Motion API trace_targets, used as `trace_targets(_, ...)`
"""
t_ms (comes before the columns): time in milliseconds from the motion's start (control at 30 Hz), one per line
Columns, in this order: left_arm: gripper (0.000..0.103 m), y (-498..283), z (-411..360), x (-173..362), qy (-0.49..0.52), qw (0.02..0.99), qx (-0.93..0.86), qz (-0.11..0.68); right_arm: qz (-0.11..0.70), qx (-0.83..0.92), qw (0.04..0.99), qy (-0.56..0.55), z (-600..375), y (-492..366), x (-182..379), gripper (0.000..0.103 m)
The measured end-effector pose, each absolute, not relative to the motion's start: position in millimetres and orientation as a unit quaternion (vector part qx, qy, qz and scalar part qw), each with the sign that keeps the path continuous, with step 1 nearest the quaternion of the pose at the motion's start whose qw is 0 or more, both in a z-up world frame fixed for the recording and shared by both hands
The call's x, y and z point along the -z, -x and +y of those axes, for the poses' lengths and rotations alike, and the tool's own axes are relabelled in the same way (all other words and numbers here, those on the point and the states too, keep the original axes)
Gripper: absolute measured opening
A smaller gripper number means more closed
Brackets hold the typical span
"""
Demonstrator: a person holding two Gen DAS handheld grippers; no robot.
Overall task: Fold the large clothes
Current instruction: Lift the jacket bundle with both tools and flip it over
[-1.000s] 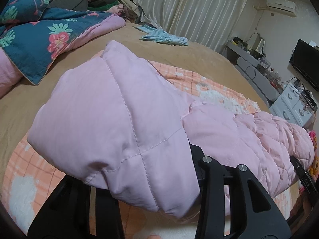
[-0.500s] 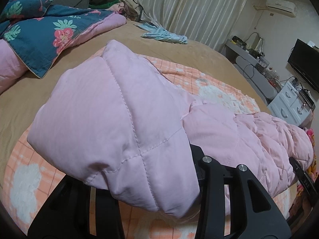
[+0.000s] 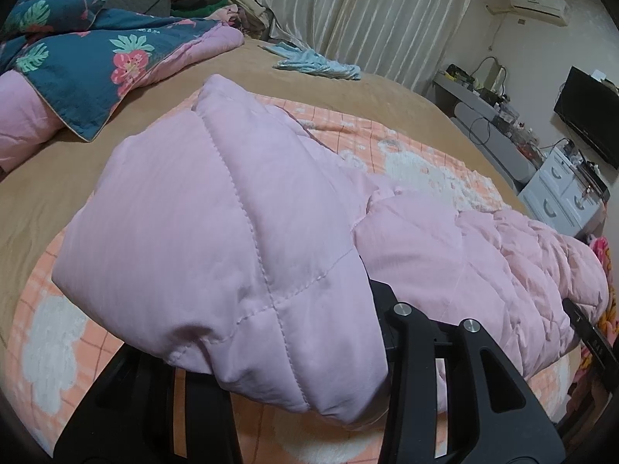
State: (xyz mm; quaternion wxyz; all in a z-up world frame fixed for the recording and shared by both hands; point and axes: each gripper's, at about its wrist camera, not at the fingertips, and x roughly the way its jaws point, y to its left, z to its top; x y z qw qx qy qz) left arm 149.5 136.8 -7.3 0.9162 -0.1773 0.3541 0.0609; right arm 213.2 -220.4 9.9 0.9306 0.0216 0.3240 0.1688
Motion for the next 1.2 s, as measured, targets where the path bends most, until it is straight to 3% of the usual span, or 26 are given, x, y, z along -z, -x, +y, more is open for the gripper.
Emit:
trace_targets(833,0.037,-111.0,135.4,43.4,0.161,0.915,-0.049,0.365,0.364,-0.173,0.913,-0.061,-241.3,-185.6,28.0,0.037)
trace_targets(1033,0.039,-107.2,135.8,52.5,0.162,0.915,-0.042,0.368,0.380,-0.168,0.907,-0.076,-243.2,-190.1,39.7,0.043)
trace_targets(1200,0.042,-105.4,136.9,58.2,0.168,0.914,-0.039,0.368,0.402,-0.160,0.896,-0.103,-249.9,-194.1,52.3,0.055)
